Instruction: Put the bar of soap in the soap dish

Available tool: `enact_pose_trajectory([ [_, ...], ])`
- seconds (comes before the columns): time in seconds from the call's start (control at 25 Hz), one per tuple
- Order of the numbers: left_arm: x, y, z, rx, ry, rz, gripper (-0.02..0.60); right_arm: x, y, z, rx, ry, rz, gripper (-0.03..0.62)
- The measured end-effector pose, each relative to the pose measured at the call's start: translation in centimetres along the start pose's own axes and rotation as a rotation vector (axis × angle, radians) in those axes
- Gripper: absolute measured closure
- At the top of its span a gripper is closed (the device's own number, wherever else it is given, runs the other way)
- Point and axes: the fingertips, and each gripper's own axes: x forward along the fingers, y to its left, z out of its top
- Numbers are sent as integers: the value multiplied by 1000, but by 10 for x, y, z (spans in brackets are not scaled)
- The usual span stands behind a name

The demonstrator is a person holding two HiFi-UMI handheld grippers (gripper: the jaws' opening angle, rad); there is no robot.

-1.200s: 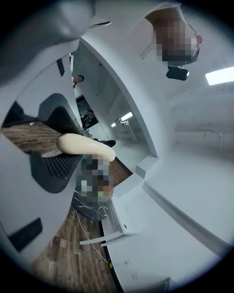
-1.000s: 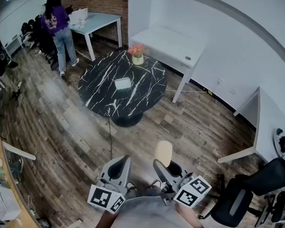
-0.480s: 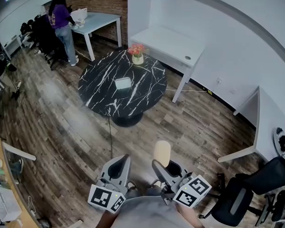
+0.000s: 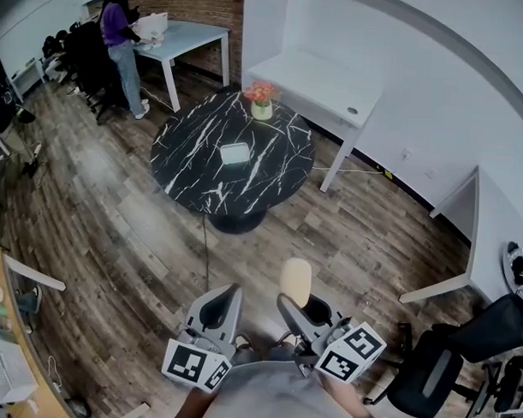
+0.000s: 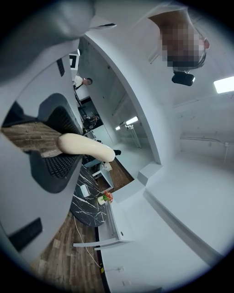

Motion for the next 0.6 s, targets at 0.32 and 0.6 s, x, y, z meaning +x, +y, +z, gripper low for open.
enact_pose_trajectory([
  [0.32, -12, 17, 4, 7, -8, -16, 578, 23, 18, -8, -18, 5, 7, 465],
  [0.6, -13, 30, 3, 1, -7, -15, 578, 35, 23, -12, -35, 13, 0, 465],
])
